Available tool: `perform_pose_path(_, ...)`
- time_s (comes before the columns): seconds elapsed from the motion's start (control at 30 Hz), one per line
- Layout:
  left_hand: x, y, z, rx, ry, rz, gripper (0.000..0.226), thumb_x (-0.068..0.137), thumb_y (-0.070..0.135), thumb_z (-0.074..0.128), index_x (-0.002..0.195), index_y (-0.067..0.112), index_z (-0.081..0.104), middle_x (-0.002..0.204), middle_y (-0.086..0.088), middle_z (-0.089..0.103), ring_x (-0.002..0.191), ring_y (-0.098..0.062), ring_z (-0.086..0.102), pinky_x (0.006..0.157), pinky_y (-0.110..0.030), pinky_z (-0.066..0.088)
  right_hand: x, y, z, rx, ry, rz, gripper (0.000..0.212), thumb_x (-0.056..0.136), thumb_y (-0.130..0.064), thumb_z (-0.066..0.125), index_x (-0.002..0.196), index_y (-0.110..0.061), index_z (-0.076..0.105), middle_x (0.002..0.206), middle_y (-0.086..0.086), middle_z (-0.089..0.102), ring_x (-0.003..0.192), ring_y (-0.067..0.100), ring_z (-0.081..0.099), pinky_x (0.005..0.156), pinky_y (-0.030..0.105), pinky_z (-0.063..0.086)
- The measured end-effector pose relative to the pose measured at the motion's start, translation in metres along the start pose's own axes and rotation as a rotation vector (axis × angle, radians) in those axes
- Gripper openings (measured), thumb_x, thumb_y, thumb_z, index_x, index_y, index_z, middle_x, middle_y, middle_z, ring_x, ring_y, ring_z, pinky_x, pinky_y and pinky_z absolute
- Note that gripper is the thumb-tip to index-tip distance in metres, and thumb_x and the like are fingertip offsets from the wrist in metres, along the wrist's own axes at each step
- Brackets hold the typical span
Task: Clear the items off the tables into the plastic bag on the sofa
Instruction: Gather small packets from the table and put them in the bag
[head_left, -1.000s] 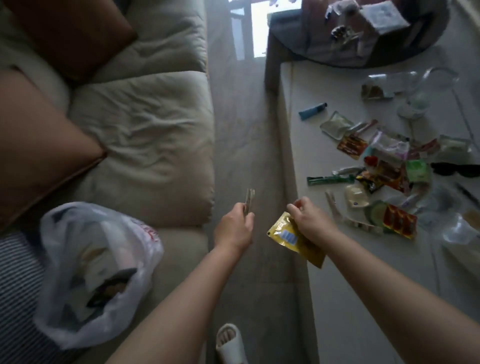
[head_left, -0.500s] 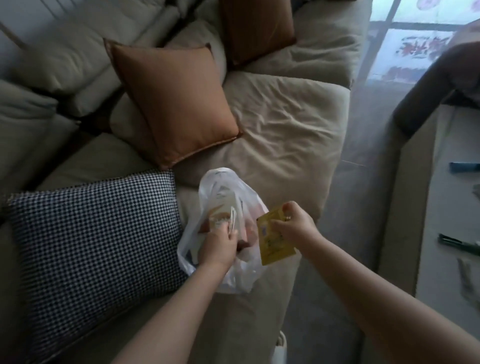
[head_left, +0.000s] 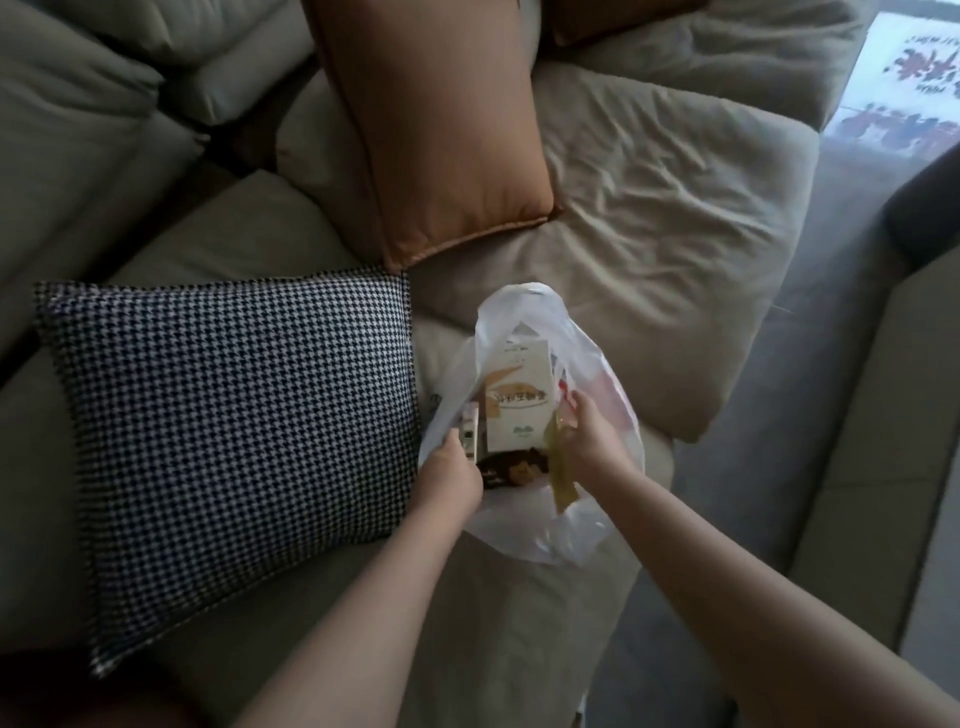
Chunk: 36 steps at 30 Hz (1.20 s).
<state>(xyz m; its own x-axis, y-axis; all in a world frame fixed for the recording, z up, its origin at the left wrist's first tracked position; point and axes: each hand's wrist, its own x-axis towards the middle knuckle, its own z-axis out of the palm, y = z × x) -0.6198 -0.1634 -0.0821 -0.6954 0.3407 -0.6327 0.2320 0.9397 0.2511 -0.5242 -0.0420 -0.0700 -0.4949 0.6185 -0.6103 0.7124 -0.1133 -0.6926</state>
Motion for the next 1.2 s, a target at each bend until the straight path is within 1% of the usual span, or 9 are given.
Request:
perform_pose_path(0.2, 0.001, 0.002, 0.003, -0.013, -0.011, 0.065, 0.050, 0.098, 0.018, 0.039, 0.147, 0.017, 0.027, 0.146, -0.010, 0.042, 0.126, -0.027, 0.048, 0.099, -0.039, 0.045, 0.006, 0.009, -0.004, -0.080, -0.048, 0.135, 0.055, 0.096, -0.006, 0.035, 0.148, -0.017, 0.023, 0.145, 0.010, 0.038, 0.127, 0.027, 0.044, 0.104, 0.042, 0.042)
perform_pose_path(0.4, -0.004, 0.013, 0.010, 0.014, -0.035, 0.069, 0.050, 0.097, 0.022, 0.044, 0.146, 0.021, 0.031, 0.143, -0.005, 0.045, 0.120, -0.025, 0.053, 0.096, -0.042, 0.050, 0.001, 0.020, -0.017, -0.124, -0.106, 0.099, 0.042, 0.096, -0.008, 0.039, 0.138, -0.011, 0.040, 0.135, 0.011, 0.048, 0.111, 0.024, 0.052, 0.088, 0.034, 0.049)
perform_pose_path(0.5, -0.007, 0.018, 0.021, 0.076, -0.071, 0.109, 0.050, 0.097, 0.023, 0.046, 0.145, 0.021, 0.033, 0.141, -0.004, 0.048, 0.123, -0.023, 0.051, 0.097, -0.038, 0.048, 0.000, 0.042, -0.024, -0.299, -0.134, 0.078, 0.043, 0.094, -0.012, 0.047, 0.137, -0.014, 0.042, 0.132, 0.009, 0.052, 0.114, 0.025, 0.053, 0.084, 0.031, 0.049)
perform_pose_path(0.63, -0.008, 0.017, 0.041, 0.135, -0.163, 0.203, 0.045, 0.094, 0.024, 0.052, 0.138, 0.024, 0.044, 0.137, -0.002, 0.050, 0.123, -0.021, 0.050, 0.098, -0.037, 0.047, 0.005, 0.083, -0.025, -0.790, -0.204, -0.194, 0.048, 0.091, -0.014, 0.047, 0.138, -0.024, 0.041, 0.139, 0.000, 0.049, 0.129, 0.022, 0.041, 0.098, 0.038, 0.045)
perform_pose_path(0.83, -0.012, -0.003, 0.073, 0.357, -0.324, 0.349, 0.061, 0.087, 0.034, 0.063, 0.142, 0.026, 0.039, 0.142, -0.002, 0.046, 0.133, -0.022, 0.040, 0.108, -0.035, 0.035, 0.021, 0.115, -0.009, -1.034, -0.386, -0.551, 0.060, 0.093, -0.031, 0.051, 0.147, -0.030, 0.025, 0.156, -0.004, 0.020, 0.145, 0.024, 0.011, 0.114, 0.040, 0.022)
perform_pose_path(1.0, -0.008, -0.025, 0.097, 0.666, -0.249, 0.503, 0.056, 0.090, 0.025, 0.055, 0.142, 0.025, 0.035, 0.133, -0.004, 0.047, 0.128, -0.026, 0.040, 0.109, -0.039, 0.026, 0.042, 0.130, 0.005, -1.307, -0.383, -0.674, 0.066, 0.093, -0.029, 0.049, 0.150, -0.026, 0.016, 0.159, 0.003, 0.010, 0.147, 0.029, 0.001, 0.115, 0.042, 0.018)
perform_pose_path(1.1, -0.003, -0.029, 0.103, 0.595, -0.093, 0.543, 0.038, 0.095, 0.016, 0.043, 0.132, 0.025, 0.051, 0.118, -0.003, 0.056, 0.118, -0.026, 0.046, 0.100, -0.034, 0.030, 0.053, 0.136, 0.008, -1.356, -0.319, -0.758, 0.074, 0.077, -0.028, 0.070, 0.143, -0.022, 0.038, 0.149, 0.009, 0.037, 0.140, 0.033, 0.028, 0.102, 0.040, 0.039)
perform_pose_path(1.17, 0.000, -0.030, 0.102, 0.491, -0.043, 0.552, 0.034, 0.095, 0.019, 0.046, 0.125, 0.027, 0.060, 0.112, -0.003, 0.060, 0.113, -0.026, 0.049, 0.096, -0.033, 0.031, 0.059, 0.139, 0.010, -1.311, -0.228, -0.780, 0.076, 0.048, -0.025, 0.087, 0.119, -0.017, 0.063, 0.118, 0.010, 0.064, 0.111, 0.032, 0.059, 0.079, 0.036, 0.052)
perform_pose_path(1.2, 0.000, -0.031, 0.099, 0.435, -0.027, 0.562, 0.032, 0.094, 0.019, 0.049, 0.122, 0.026, 0.063, 0.110, -0.003, 0.062, 0.110, -0.027, 0.051, 0.094, -0.033, 0.032, 0.059, 0.140, 0.011, -1.277, -0.169, -0.795, 0.070, 0.042, -0.023, 0.088, 0.108, -0.015, 0.068, 0.104, 0.009, 0.067, 0.098, 0.031, 0.063, 0.074, 0.033, 0.053)
